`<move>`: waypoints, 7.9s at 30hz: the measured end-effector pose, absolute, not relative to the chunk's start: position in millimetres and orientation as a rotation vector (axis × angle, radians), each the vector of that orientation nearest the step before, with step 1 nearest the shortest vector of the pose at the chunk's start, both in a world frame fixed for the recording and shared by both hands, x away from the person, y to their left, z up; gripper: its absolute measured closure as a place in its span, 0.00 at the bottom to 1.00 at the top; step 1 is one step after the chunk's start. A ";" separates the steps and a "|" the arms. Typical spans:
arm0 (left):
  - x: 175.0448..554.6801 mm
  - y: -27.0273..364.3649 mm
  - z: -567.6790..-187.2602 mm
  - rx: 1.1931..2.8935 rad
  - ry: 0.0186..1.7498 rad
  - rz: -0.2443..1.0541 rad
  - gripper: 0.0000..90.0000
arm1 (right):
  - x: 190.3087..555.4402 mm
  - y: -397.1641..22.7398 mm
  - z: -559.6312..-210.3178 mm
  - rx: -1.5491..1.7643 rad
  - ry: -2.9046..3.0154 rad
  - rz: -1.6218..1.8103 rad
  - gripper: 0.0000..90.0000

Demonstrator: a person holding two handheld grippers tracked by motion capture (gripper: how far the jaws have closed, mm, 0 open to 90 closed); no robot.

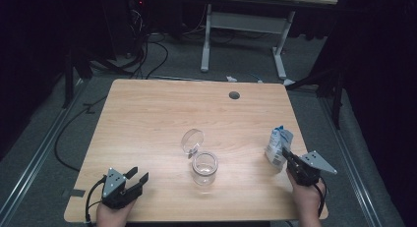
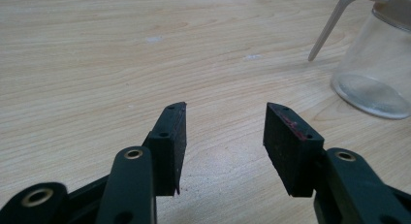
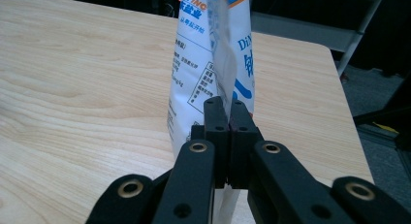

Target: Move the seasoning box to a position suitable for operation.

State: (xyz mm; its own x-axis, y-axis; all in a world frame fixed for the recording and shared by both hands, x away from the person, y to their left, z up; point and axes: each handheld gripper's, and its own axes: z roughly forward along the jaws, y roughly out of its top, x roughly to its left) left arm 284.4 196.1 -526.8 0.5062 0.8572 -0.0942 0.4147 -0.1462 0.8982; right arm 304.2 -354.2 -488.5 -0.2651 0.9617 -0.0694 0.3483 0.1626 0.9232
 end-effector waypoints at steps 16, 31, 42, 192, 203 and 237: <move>283.3 194.4 -524.4 1.736 1.044 0.545 0.56 | 299.5 -346.8 -479.3 1.254 1.771 1.170 1.00; 283.8 192.1 -523.6 1.728 1.021 0.525 0.56 | 293.4 -312.4 -471.4 1.169 1.875 1.271 1.00; 290.1 169.9 -514.2 1.764 0.936 0.559 0.56 | 288.1 -289.4 -467.4 1.146 1.909 1.294 1.00; 274.0 97.4 -526.9 1.849 0.592 0.409 0.51 | 320.8 -242.5 -373.3 1.249 2.707 0.332 1.00; 262.7 56.8 -519.9 1.884 0.477 0.360 0.47 | 320.0 -227.6 -366.9 1.250 2.706 0.322 1.00; 253.4 -11.1 -523.0 1.878 0.336 0.295 0.43 | 313.4 -177.8 -342.2 1.226 2.722 0.359 1.00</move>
